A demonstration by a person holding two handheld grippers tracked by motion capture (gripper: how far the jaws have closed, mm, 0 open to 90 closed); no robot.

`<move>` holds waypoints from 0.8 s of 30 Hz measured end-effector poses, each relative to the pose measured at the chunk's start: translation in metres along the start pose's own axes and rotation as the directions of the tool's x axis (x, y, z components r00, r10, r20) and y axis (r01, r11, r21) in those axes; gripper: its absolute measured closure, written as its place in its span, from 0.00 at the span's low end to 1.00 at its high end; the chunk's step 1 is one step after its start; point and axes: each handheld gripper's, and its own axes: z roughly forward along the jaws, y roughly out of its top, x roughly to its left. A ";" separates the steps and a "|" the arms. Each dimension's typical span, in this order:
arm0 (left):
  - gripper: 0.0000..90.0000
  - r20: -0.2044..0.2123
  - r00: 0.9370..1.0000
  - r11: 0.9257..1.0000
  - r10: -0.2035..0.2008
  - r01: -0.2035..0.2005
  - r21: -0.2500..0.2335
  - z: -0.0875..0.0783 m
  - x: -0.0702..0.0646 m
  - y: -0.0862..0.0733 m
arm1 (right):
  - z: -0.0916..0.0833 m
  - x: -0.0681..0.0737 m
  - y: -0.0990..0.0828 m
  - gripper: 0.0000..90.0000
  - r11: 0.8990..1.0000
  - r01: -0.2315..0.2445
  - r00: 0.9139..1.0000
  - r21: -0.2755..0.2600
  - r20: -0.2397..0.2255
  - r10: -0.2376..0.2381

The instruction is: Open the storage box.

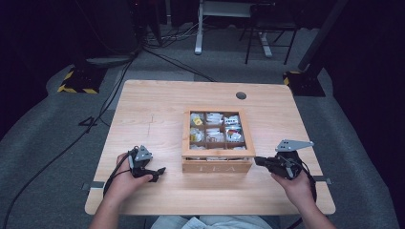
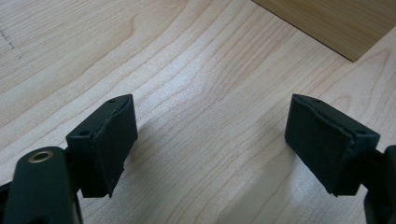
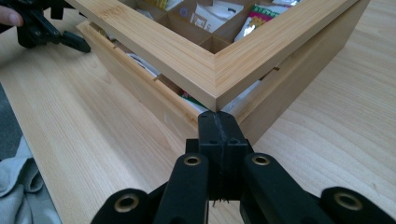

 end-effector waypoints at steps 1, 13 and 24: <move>0.20 0.000 1.000 1.000 0.000 0.000 0.000 0.000 0.000 0.000 | -0.001 0.000 0.001 1.00 1.000 -0.001 1.000 -0.003 0.002 0.001; 0.20 0.000 1.000 1.000 0.000 0.000 0.000 0.000 0.000 0.000 | -0.009 0.003 0.011 1.00 0.997 -0.004 1.000 -0.071 0.026 0.006; 0.20 -0.001 1.000 1.000 0.000 0.000 -0.001 0.000 0.000 0.000 | -0.015 0.004 0.021 1.00 0.991 -0.006 0.999 -0.136 0.045 0.012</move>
